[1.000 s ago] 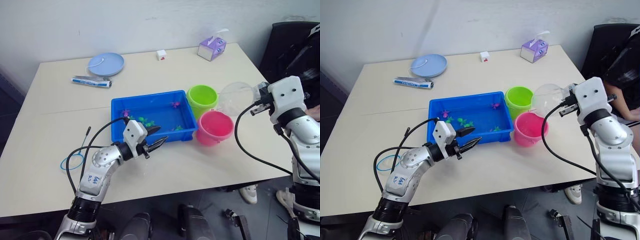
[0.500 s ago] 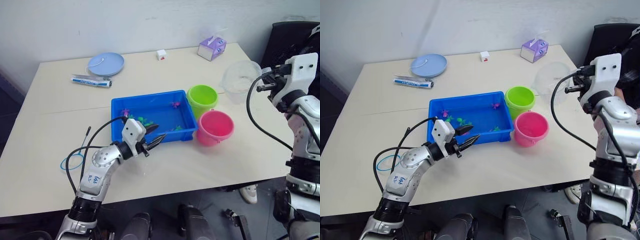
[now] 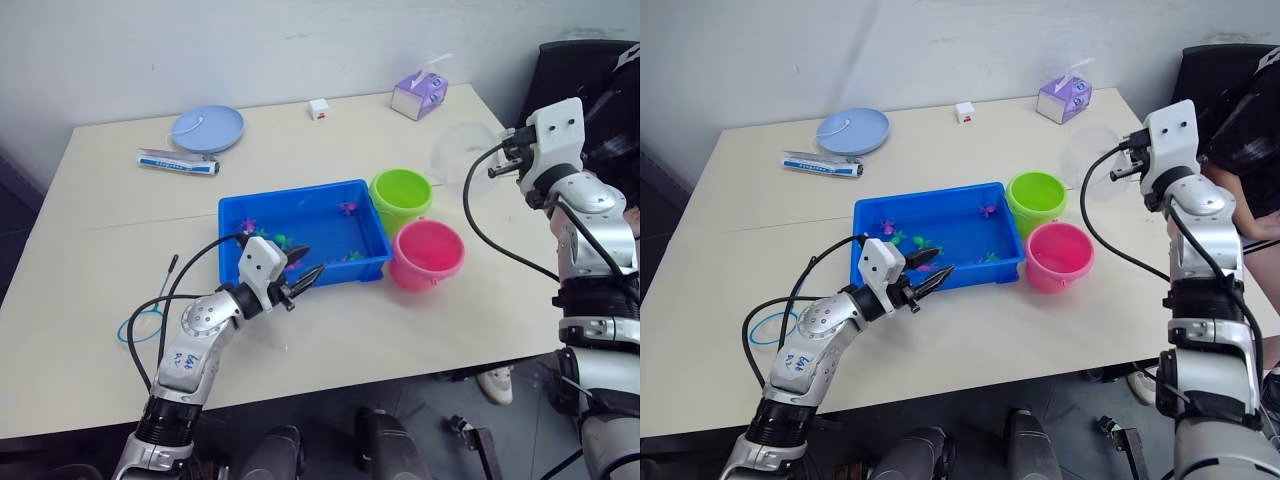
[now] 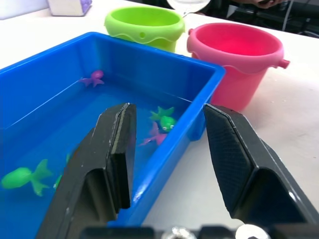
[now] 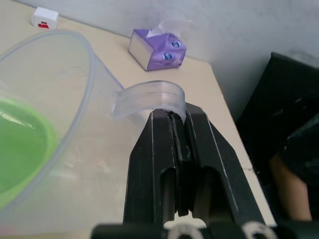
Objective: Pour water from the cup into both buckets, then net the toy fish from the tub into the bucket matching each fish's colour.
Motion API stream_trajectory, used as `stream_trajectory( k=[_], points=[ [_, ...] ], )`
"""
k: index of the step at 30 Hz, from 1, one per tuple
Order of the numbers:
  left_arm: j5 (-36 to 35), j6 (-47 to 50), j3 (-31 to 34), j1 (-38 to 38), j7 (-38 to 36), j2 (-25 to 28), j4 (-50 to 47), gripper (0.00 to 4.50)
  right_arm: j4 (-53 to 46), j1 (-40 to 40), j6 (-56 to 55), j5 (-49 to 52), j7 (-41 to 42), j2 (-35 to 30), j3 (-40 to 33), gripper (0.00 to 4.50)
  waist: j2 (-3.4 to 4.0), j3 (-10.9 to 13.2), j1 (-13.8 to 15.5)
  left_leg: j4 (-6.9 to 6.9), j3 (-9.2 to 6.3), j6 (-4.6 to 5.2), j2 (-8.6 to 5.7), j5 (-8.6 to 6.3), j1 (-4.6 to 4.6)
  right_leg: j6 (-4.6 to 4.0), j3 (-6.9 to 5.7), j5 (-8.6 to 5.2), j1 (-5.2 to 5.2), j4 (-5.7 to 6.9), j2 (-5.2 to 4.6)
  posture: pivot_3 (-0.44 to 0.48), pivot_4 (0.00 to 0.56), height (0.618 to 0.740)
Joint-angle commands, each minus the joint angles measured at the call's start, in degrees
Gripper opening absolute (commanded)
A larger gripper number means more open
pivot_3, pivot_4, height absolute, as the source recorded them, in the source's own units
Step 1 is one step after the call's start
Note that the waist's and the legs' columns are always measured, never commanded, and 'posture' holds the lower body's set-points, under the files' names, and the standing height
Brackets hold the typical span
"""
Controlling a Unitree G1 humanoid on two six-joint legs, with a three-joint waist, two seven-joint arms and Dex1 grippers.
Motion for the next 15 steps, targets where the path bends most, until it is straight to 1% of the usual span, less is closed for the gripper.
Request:
stream_trajectory(
  k=[1, 6, 9, 15],
  points=[
    [0.0, -0.4, 0.8, 0.6, 0.6, 0.0, -2.6, 2.4, 2.7, -2.9, -6.1, -2.0, -0.6, -1.5, 0.5, 0.63, 0.0, 0.0, 0.0, 0.0, 0.0, 0.0, 0.0, 0.0, 0.0, 0.0, 0.0, 0.0, 0.0, 0.0, 0.0, 0.0, 0.15, 0.74],
    [0.1, 0.0, 0.5, 1.1, 1.3, -0.2, -3.2, 2.4, 8.2, -5.4, -14.9, -6.6, -1.7, -1.5, 3.9, 0.63, 0.0, 0.0, 0.0, 0.02, 0.0, 0.0, 0.0, 0.0, -0.01, 0.0, 0.01, 0.0, 0.0, 0.0, 0.0, 0.0, 0.15, 0.74],
    [0.1, 0.3, 0.4, 1.2, 1.7, -0.3, -3.7, 2.4, 8.7, -5.4, -21.3, -10.1, -2.3, -1.6, 6.9, 0.63, 0.0, 0.0, 0.0, 0.02, -0.01, 0.0, 0.0, 0.0, -0.02, 0.0, 0.01, 0.0, 0.0, 0.0, 0.0, 0.0, 0.15, 0.74],
    [0.1, 0.7, 0.3, 1.1, 2.1, -0.5, -4.1, 2.4, 12.3, -6.0, -30.6, -15.5, -5.1, -2.3, 10.3, 0.63, 0.0, 0.0, -0.1, 0.02, 0.0, -0.01, 0.0, 0.0, -0.02, 0.0, -0.01, 0.0, 0.0, 0.0, 0.0, 0.0, 0.15, 0.74]
  ],
)
